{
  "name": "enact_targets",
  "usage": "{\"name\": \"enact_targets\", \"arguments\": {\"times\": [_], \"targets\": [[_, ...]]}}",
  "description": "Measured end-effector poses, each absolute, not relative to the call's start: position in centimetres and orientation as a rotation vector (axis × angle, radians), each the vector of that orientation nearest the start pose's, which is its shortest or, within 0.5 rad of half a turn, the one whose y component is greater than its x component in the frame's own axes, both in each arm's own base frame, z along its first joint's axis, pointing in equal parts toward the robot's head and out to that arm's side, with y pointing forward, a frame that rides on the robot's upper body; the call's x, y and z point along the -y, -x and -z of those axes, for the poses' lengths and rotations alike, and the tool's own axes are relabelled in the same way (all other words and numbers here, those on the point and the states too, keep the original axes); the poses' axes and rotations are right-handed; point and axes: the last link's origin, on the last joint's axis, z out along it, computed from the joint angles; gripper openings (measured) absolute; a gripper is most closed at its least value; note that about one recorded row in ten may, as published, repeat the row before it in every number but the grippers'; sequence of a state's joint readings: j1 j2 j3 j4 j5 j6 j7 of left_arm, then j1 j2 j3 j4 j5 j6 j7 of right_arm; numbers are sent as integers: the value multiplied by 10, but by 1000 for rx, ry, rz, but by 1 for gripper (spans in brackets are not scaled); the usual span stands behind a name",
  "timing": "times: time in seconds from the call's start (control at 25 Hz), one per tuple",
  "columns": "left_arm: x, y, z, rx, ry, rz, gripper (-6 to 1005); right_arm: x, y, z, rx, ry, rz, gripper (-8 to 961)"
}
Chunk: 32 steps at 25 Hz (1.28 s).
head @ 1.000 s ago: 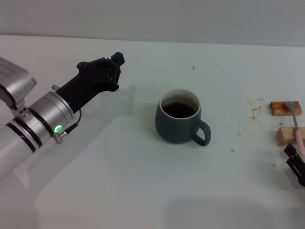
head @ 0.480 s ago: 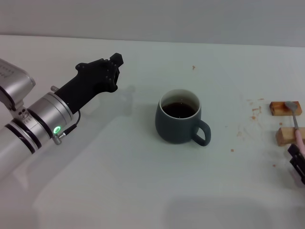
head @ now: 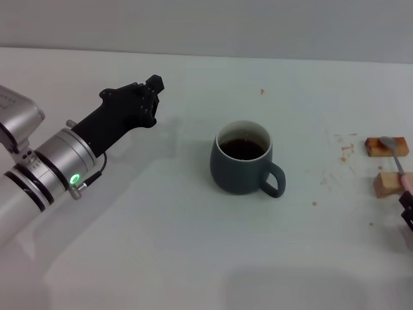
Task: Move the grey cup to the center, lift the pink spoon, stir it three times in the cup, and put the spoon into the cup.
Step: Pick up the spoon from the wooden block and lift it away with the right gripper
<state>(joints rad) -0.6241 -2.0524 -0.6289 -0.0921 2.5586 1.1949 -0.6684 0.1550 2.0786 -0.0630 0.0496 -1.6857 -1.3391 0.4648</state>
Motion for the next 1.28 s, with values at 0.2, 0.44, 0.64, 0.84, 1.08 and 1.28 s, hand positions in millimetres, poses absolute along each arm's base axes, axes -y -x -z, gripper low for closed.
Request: {"name": "enact_targets", "arguments": {"times": [0.2,0.44,0.64,0.84,1.08,1.28], "targets": [[-357,260,53,658,2092,991,0,-200,-391,33,-864,1694,-712,467],[-357,259,53,658,2092,996,0,-204,-391,34,-866,1699,-709,453],[-357,259,53,657,2092,997,0,-206,-390,36,-866,1713,-705,441],[-357,259,53,657,2092,997,0,-206,-389,37,-862,1728,-703,430],[-357,259,53,657,2092,997,0,-207,-389,38,-863,1730,-702,307],[-357,259,53,657,2092,996,0,-206,-389,38,-863,1731,-702,275]]}}
